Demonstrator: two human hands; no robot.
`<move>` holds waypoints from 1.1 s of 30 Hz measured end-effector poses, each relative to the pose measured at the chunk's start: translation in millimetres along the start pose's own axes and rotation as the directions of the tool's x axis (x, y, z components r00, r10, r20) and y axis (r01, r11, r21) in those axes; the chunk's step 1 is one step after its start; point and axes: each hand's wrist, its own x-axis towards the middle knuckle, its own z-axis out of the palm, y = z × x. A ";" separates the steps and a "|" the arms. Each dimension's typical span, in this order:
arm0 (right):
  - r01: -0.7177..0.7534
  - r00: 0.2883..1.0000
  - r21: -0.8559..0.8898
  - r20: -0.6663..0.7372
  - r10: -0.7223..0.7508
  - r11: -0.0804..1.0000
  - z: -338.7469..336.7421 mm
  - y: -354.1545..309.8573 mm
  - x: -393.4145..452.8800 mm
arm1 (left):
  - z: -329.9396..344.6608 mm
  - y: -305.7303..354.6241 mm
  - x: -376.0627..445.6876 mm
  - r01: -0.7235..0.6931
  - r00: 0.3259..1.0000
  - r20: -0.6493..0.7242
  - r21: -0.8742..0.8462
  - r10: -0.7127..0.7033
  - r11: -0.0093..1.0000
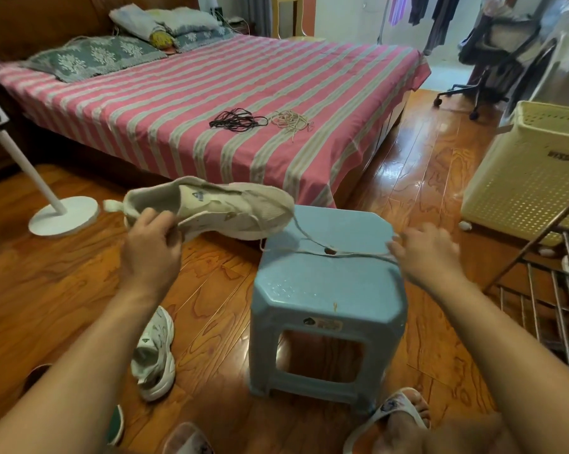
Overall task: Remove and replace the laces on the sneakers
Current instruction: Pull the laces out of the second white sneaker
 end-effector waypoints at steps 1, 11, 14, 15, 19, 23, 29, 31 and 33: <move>0.182 0.982 0.116 -0.074 -0.175 0.976 -4.9 -17.8 -3.8 | -0.6 9.7 0.2 -0.042 0.999 -0.013 -0.026 0.042 0.999; 0.537 0.809 0.064 -0.320 -0.493 0.841 0.8 -89.7 -37.4 | -2.8 68.9 -22.5 -0.301 0.953 -0.020 -0.103 0.301 0.948; 0.603 0.763 0.044 -0.322 -0.560 0.796 1.4 -81.9 -36.3 | -4.9 64.3 -22.1 -0.319 0.947 -0.014 -0.098 0.320 0.943; 0.619 0.757 0.066 -0.318 -0.572 0.783 0.8 -80.0 -36.2 | -5.5 63.1 -22.5 -0.325 0.946 -0.014 -0.097 0.325 0.941; 0.616 0.787 0.295 -0.251 -0.563 0.730 -13.8 -78.2 -34.1 | -5.3 56.9 -21.3 -0.345 0.938 -0.028 -0.087 0.344 0.934; 0.357 0.894 0.671 -0.045 -0.445 0.650 -30.3 -75.1 -34.0 | -3.8 45.8 -17.0 -0.309 0.951 -0.026 -0.090 0.308 0.947; 0.238 0.843 0.785 0.126 -0.524 0.572 -42.6 -52.8 -35.5 | -3.7 22.8 -8.9 -0.229 0.972 0.009 -0.172 0.234 0.958; 0.102 0.888 0.879 0.131 -0.441 0.467 -44.8 -41.5 -29.6 | -4.2 10.0 -7.4 -0.208 0.975 0.037 -0.192 0.219 0.959; -0.088 0.878 0.941 0.228 -0.422 0.326 -45.4 -29.9 -24.7 | -3.8 2.3 -7.2 -0.173 0.982 0.043 -0.214 0.186 0.961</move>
